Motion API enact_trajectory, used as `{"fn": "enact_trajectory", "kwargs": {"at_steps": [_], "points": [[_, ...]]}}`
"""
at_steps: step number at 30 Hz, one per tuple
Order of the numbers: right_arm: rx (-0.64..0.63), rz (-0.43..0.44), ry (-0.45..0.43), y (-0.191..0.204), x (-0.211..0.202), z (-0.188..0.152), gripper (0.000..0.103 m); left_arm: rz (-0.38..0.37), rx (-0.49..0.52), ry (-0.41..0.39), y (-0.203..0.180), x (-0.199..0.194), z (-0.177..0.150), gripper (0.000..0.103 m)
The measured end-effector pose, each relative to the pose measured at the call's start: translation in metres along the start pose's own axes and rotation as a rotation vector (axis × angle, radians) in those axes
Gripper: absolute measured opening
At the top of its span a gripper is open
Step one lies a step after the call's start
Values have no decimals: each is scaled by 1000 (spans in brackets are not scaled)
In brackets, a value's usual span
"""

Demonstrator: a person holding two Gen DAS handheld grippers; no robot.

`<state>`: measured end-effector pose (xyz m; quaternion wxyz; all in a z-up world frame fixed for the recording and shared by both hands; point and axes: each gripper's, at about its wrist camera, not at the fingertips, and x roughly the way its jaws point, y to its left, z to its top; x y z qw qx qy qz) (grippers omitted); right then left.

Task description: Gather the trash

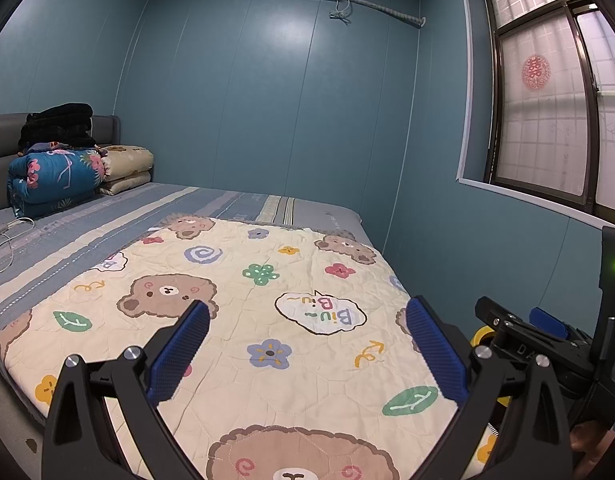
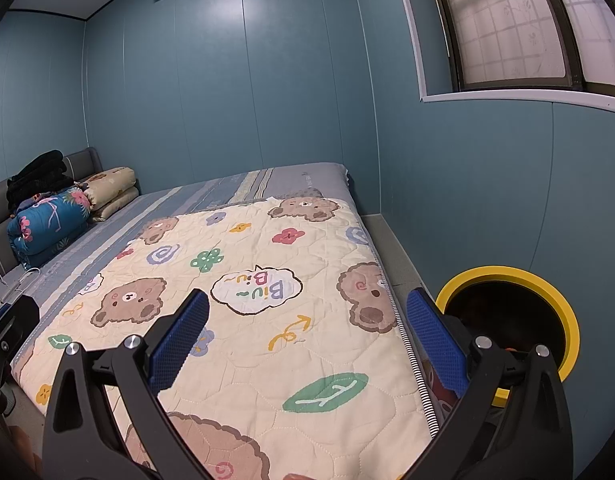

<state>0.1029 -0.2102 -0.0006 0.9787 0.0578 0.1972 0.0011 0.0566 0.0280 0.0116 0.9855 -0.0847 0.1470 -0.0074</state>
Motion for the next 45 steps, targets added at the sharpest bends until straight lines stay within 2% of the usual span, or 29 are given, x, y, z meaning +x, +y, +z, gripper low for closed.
{"fn": "enact_trajectory", "kwargs": {"at_steps": [40, 45], "points": [[2, 0, 3, 0, 1, 0, 95, -3, -7, -3, -3, -1, 1, 95], [2, 0, 3, -1, 1, -1, 95, -35, -20, 16, -1, 1, 2, 95]]}}
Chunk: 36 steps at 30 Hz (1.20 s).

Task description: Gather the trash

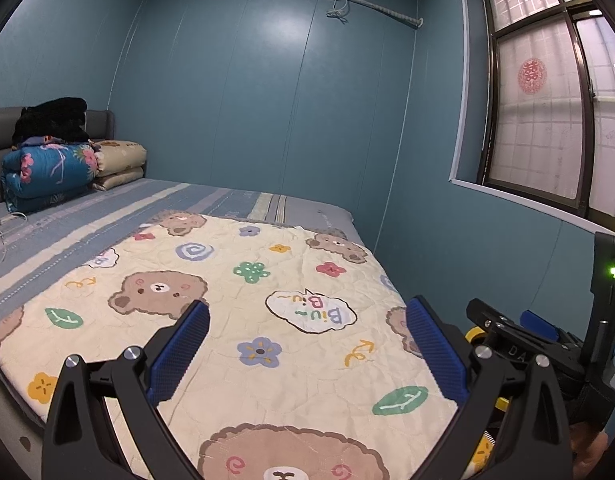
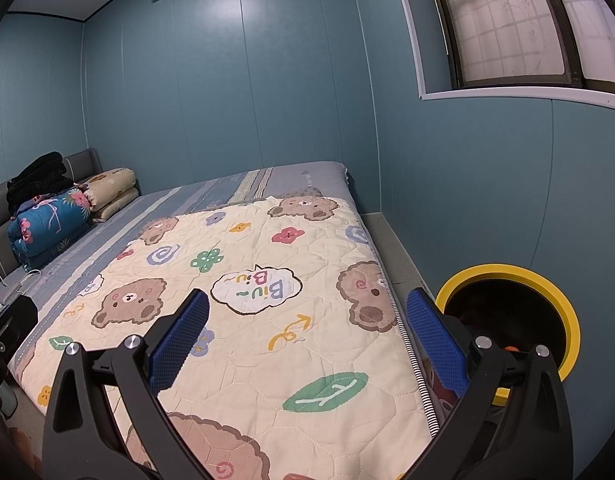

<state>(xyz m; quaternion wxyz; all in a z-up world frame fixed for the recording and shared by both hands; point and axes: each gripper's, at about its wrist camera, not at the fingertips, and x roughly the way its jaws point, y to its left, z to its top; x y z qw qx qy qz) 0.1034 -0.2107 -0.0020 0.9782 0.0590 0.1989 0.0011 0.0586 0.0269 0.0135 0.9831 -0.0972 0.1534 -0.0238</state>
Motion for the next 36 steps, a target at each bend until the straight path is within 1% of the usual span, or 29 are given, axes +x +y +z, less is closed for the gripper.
{"fn": "enact_trajectory", "kwargs": {"at_steps": [2, 5, 11, 36], "points": [[1, 1, 2, 0, 0, 1, 95, 2, 8, 9, -1, 1, 0, 95], [0, -1, 0, 0, 0, 1, 95, 14, 19, -10, -3, -1, -1, 95], [0, -1, 2, 0, 0, 0, 95, 24, 27, -12, -3, -1, -1, 95], [4, -2, 7, 0, 0, -2, 95, 21, 5, -4, 2, 0, -1, 95]]}}
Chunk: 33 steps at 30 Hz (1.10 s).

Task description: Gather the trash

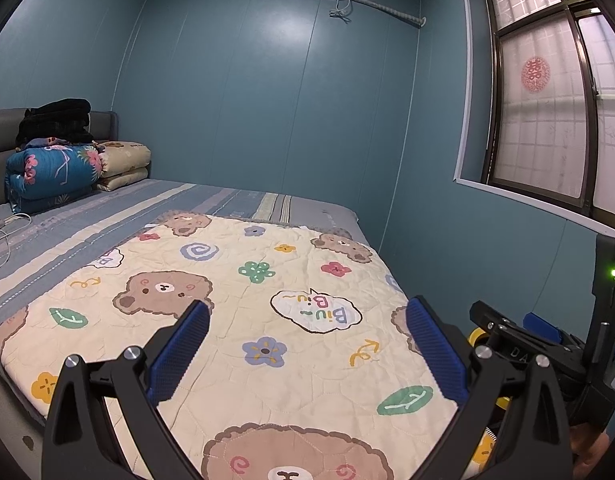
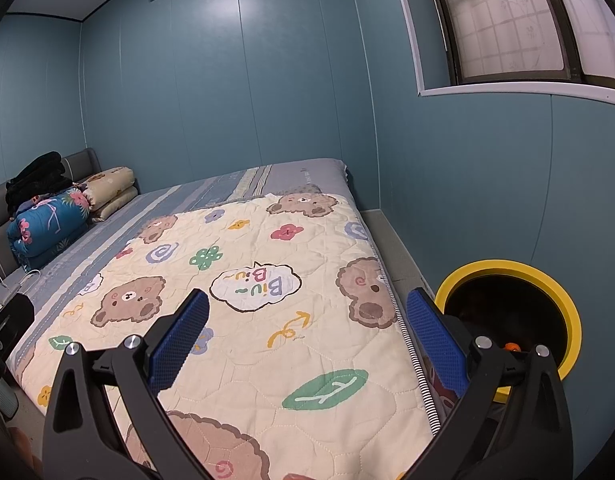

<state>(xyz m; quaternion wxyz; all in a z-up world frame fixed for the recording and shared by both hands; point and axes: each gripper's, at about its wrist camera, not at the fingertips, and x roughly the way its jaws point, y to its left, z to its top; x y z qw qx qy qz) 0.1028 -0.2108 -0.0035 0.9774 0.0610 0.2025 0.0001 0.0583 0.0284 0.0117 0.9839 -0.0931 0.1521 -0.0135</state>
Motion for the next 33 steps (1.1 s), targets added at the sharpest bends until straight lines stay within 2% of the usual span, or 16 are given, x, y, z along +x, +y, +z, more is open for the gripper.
{"fn": "enact_trajectory", "kwargs": {"at_steps": [18, 23, 33], "points": [[1, 0, 2, 0, 0, -1, 95, -2, -21, 1, 2, 0, 0, 95], [2, -1, 0, -1, 0, 0, 95, -41, -47, 29, 5, 6, -2, 95], [8, 0, 6, 1, 1, -4, 95, -36, -57, 49, 5, 9, -4, 95]]}}
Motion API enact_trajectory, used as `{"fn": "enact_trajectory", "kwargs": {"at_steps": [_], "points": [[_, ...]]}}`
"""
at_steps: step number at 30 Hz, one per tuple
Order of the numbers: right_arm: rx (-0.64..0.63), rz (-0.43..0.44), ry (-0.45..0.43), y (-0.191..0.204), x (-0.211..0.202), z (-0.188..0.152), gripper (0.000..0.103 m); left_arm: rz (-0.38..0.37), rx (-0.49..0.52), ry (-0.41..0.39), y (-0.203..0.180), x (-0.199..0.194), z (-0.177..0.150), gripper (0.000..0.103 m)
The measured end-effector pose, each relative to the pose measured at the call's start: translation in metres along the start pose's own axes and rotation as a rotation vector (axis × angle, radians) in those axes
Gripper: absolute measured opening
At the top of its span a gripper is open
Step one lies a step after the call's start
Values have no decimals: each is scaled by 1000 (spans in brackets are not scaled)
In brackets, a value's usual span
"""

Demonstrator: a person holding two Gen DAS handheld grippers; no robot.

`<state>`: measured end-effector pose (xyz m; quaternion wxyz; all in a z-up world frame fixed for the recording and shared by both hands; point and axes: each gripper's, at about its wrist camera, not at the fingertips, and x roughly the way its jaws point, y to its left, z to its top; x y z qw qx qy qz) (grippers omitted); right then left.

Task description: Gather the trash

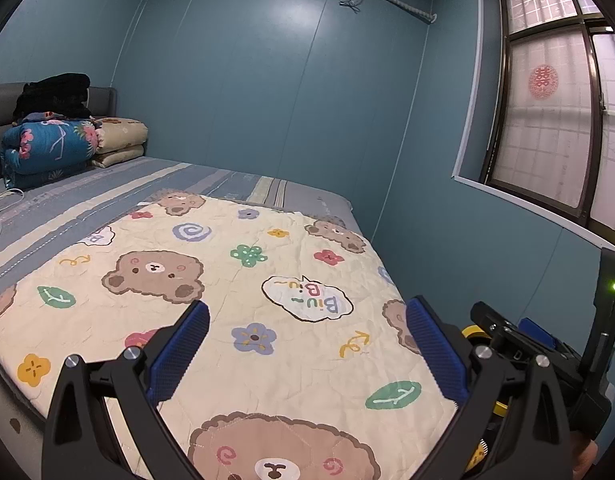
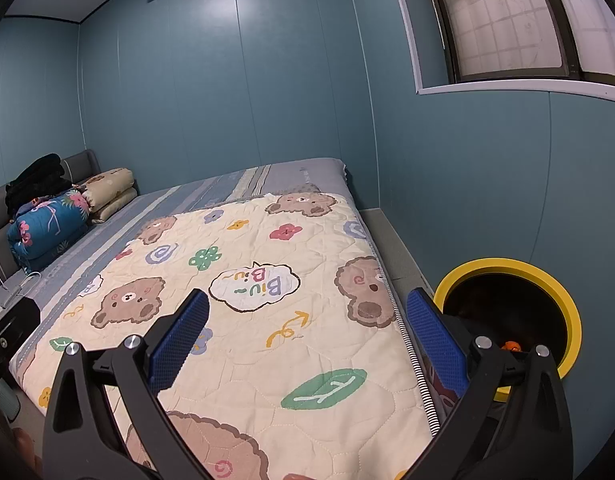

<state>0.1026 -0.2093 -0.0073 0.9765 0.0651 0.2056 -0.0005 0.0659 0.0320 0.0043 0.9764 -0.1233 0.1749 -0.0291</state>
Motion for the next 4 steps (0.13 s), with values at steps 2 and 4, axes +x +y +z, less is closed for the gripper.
{"fn": "enact_trajectory", "kwargs": {"at_steps": [2, 4], "points": [[0, -1, 0, 1, -1, -1, 95, 12, 9, -11, 0, -1, 0, 95], [2, -2, 0, 1, -2, -1, 95, 18, 8, -6, -1, -1, 1, 95]]}}
